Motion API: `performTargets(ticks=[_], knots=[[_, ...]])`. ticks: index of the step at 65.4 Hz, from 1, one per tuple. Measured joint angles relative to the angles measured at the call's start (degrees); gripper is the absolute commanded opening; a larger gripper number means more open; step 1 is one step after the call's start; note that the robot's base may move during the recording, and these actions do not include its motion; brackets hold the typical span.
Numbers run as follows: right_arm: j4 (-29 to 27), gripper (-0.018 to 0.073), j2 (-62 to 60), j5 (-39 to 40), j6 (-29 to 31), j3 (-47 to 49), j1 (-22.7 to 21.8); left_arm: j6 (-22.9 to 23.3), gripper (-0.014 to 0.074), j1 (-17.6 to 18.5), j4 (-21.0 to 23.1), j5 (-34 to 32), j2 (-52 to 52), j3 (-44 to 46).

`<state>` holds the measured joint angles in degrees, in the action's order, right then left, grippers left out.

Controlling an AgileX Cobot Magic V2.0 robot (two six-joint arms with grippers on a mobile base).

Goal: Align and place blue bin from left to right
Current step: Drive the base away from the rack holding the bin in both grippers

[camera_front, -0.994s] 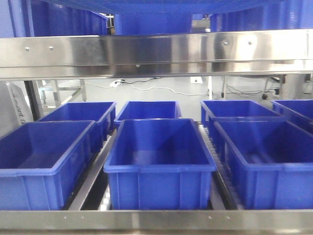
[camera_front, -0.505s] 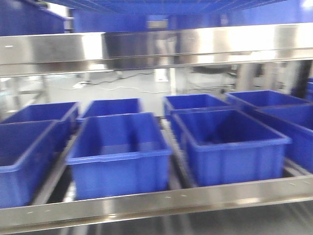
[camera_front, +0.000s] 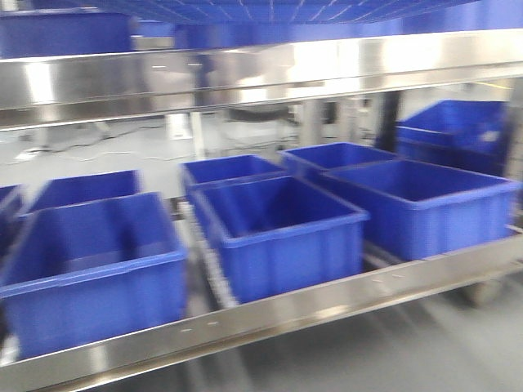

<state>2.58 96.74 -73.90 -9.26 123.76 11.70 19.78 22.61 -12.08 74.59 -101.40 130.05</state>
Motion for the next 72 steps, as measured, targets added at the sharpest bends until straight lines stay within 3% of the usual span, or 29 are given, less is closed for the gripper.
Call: performTargets(ticks=[72], knots=[[0.1, -0.0079, 0.0, 0.0, 0.0, 0.0, 0.0, 0.0, -0.0008, 0.0, 0.0, -0.2, 0.0, 0.0]])
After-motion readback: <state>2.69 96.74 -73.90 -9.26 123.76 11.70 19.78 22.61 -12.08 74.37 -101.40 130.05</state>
